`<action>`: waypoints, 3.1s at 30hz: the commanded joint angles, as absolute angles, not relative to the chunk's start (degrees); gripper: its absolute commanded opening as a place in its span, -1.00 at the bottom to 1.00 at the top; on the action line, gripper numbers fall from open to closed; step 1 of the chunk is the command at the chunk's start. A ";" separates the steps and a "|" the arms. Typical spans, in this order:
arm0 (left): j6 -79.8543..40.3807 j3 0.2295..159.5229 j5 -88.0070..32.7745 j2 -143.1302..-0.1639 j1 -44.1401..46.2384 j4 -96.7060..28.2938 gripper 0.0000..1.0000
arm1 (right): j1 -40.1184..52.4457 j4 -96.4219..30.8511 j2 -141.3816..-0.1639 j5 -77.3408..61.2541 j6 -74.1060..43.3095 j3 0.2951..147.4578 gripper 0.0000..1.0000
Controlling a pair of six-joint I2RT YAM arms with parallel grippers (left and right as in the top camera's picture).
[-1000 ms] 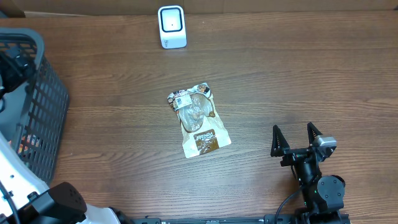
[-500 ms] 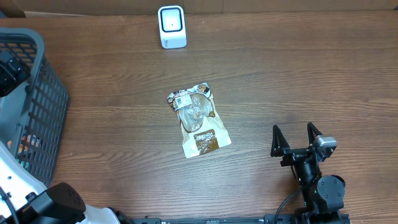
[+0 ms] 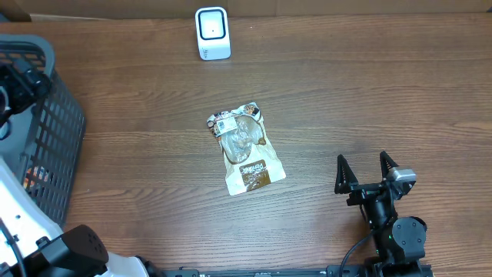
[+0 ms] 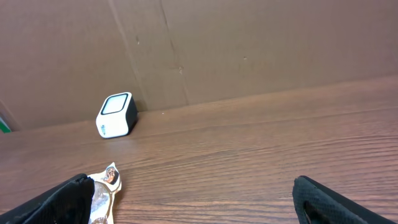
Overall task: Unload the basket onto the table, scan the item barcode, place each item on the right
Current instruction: 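Move the left gripper back over the grey basket, then lower the left gripper into the basket onto the orange tissue pack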
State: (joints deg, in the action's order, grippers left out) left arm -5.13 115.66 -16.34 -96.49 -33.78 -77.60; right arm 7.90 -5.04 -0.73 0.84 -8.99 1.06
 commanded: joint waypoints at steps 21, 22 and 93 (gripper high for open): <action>-2.74 116.99 -12.47 -98.35 -27.66 -79.64 0.83 | 7.66 -4.64 -0.16 0.80 -8.99 0.47 0.99; -2.74 116.99 -12.47 -98.35 -27.66 -79.59 0.83 | 7.66 -4.64 -0.16 0.80 -8.99 0.47 0.99; -21.34 88.03 14.37 -103.81 -43.57 -58.24 0.88 | 7.66 -4.64 -0.16 0.80 -8.99 0.47 1.00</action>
